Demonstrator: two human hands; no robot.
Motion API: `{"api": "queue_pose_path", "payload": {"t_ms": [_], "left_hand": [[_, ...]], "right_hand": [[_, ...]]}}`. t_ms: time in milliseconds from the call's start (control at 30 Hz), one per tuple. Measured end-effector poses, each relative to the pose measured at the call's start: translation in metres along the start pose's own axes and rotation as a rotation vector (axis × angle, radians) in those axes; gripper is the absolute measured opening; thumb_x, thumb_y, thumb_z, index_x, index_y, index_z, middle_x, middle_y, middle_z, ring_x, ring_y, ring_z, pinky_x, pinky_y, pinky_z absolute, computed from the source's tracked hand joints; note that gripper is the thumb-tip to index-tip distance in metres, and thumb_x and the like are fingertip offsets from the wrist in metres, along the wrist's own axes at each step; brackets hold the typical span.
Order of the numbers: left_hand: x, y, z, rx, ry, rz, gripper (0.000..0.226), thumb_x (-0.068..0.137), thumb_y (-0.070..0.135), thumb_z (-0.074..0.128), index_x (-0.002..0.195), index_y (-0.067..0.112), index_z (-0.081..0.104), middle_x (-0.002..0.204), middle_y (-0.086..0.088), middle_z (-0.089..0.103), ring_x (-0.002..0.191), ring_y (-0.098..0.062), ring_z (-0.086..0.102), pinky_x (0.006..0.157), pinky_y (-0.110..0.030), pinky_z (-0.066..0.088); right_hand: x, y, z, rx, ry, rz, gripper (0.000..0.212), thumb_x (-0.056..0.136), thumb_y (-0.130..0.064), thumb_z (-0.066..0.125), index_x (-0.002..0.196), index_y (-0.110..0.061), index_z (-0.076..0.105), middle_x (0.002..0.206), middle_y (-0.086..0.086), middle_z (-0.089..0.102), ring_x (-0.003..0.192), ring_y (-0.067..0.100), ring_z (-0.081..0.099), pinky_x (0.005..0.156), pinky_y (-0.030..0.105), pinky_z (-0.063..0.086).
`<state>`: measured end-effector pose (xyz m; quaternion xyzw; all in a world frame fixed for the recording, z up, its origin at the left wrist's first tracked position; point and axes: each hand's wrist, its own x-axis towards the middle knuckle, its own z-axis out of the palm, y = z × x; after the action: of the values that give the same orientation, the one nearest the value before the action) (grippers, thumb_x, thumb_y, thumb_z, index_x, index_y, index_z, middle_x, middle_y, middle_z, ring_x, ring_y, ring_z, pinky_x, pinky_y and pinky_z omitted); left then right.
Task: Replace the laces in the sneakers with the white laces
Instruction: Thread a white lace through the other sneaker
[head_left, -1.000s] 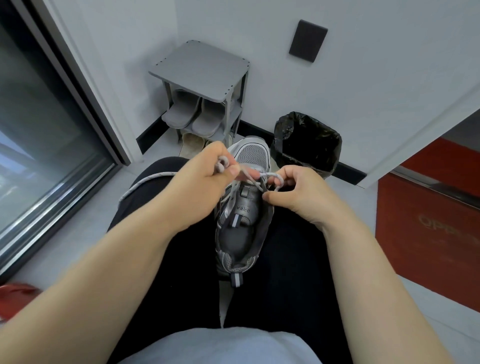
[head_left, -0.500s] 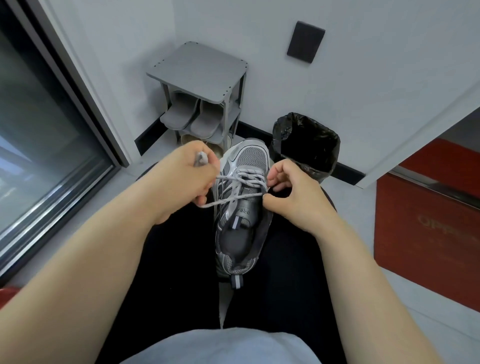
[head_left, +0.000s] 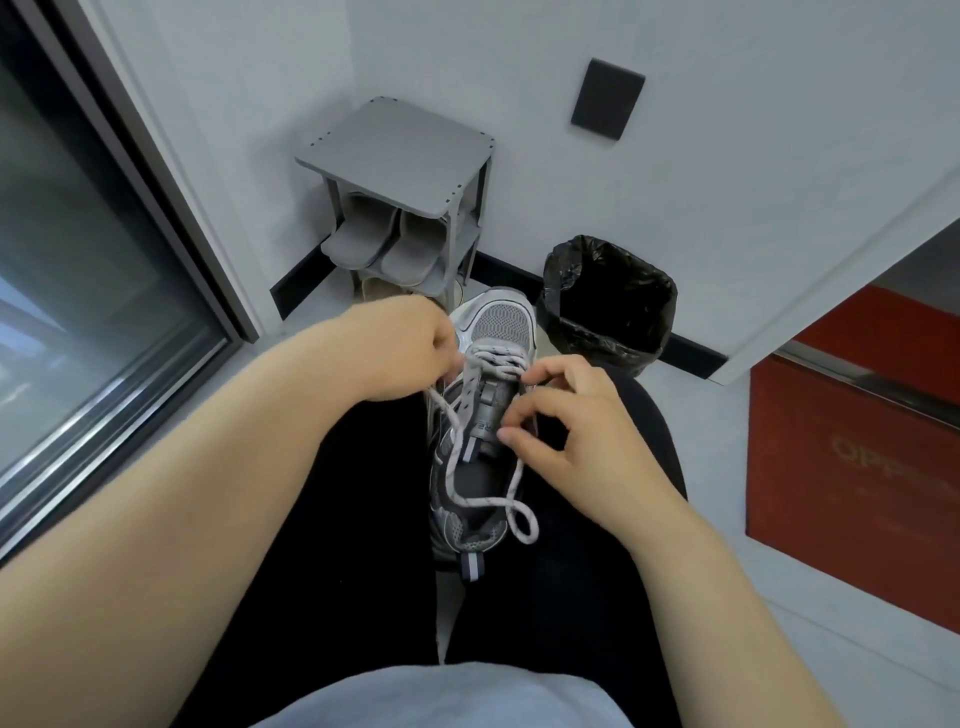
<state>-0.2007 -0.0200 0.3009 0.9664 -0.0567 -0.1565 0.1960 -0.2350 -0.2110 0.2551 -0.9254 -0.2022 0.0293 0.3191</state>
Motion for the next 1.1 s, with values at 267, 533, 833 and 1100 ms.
{"api": "queue_pose_path", "payload": {"t_ms": [267, 533, 833, 1100], "left_hand": [[-0.027, 0.031, -0.037, -0.707, -0.044, 0.235, 0.02, 0.091, 0.025, 0.053, 0.084, 0.016, 0.069, 0.076, 0.004, 0.072, 0.069, -0.002, 0.066, 0.07, -0.015, 0.051], [-0.036, 0.029, -0.042, -0.96, 0.023, 0.266, 0.019, 0.098, 0.008, 0.036, 0.098, 0.008, 0.055, 0.092, -0.001, 0.074, 0.092, -0.021, 0.068, 0.087, -0.037, 0.053], [-0.022, 0.033, -0.034, -1.628, 0.137, 0.311, 0.021, 0.097, -0.003, 0.03, 0.101, 0.001, 0.05, 0.085, -0.003, 0.071, 0.082, -0.012, 0.069, 0.088, -0.027, 0.052], [-0.02, 0.011, -0.038, -1.859, 0.217, 0.119, 0.021, 0.095, -0.004, 0.033, 0.091, 0.005, 0.051, 0.068, 0.001, 0.055, 0.048, -0.002, 0.046, 0.055, -0.018, 0.048]], "right_hand": [[0.015, -0.051, -0.003, 0.903, -0.015, 0.024, 0.026, 0.091, -0.012, 0.057, 0.115, -0.019, 0.058, 0.112, -0.001, 0.066, 0.107, 0.007, 0.062, 0.091, 0.02, 0.047], [0.024, -0.057, 0.003, 0.954, 0.029, 0.012, 0.019, 0.083, -0.017, 0.063, 0.101, -0.023, 0.066, 0.106, -0.001, 0.065, 0.102, 0.009, 0.059, 0.089, 0.023, 0.049], [0.031, -0.072, 0.015, 1.095, -0.02, 0.054, 0.015, 0.091, -0.007, 0.057, 0.105, -0.006, 0.063, 0.098, 0.003, 0.07, 0.097, 0.008, 0.065, 0.09, 0.018, 0.049], [0.029, -0.045, 0.0, 0.969, 0.066, 0.077, 0.026, 0.096, -0.022, 0.047, 0.077, -0.024, 0.066, 0.07, -0.009, 0.065, 0.073, 0.006, 0.062, 0.083, 0.024, 0.048]]}}
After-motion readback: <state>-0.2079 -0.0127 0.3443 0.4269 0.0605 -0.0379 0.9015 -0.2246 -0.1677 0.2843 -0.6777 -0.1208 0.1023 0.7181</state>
